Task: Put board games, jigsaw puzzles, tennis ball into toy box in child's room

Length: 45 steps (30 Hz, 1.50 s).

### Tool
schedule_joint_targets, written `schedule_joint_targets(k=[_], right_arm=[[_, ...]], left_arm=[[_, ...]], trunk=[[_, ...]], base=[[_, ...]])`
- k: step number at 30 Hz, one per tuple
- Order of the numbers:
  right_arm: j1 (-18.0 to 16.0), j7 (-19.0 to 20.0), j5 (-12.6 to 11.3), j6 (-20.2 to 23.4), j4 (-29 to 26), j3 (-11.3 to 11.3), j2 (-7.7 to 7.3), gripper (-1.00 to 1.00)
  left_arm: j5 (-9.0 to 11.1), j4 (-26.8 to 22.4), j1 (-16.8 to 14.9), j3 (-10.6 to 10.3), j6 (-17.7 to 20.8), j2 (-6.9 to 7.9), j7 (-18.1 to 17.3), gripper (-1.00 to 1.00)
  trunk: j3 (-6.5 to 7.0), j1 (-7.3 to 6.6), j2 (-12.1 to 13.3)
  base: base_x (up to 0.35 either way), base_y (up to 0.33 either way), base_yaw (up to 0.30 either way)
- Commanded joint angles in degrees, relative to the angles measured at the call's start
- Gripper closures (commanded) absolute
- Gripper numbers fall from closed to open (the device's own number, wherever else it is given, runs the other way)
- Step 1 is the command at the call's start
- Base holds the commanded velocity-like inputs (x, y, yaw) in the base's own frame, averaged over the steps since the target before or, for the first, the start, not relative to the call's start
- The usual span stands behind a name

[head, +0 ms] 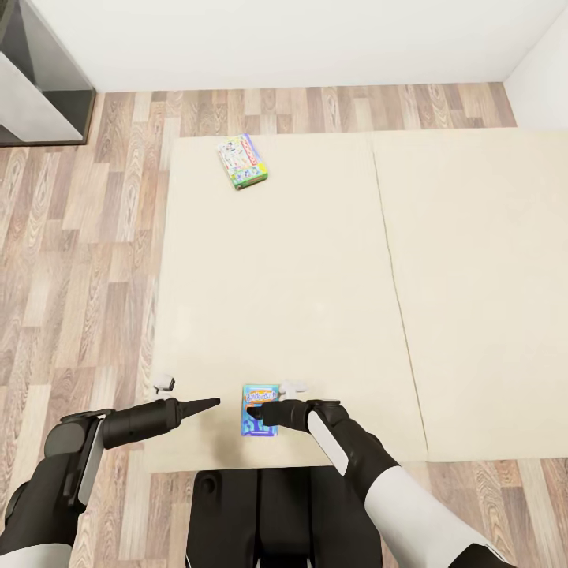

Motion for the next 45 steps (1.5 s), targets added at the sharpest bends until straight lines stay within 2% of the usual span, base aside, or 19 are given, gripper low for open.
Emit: schedule_joint_targets(k=[1,45], right_arm=[[-0.02,0.06,-0.04,0.27,-0.03,0.00,0.00,-1.00],[-0.02,0.08,-0.04,0.10,-0.05,0.00,0.00,-1.00]], left_arm=[[-0.05,-0.01,-0.02,0.02,0.60,0.01,-0.24,-1.00],[-0.05,-0.01,-0.02,0.02,0.60,0.01,-0.24,-1.00]], trunk=[[-0.05,0.03,-0.09],[-0.05,0.03,-0.09]], base=[[0.000,0.002,0.000],[0.000,0.051,0.000]])
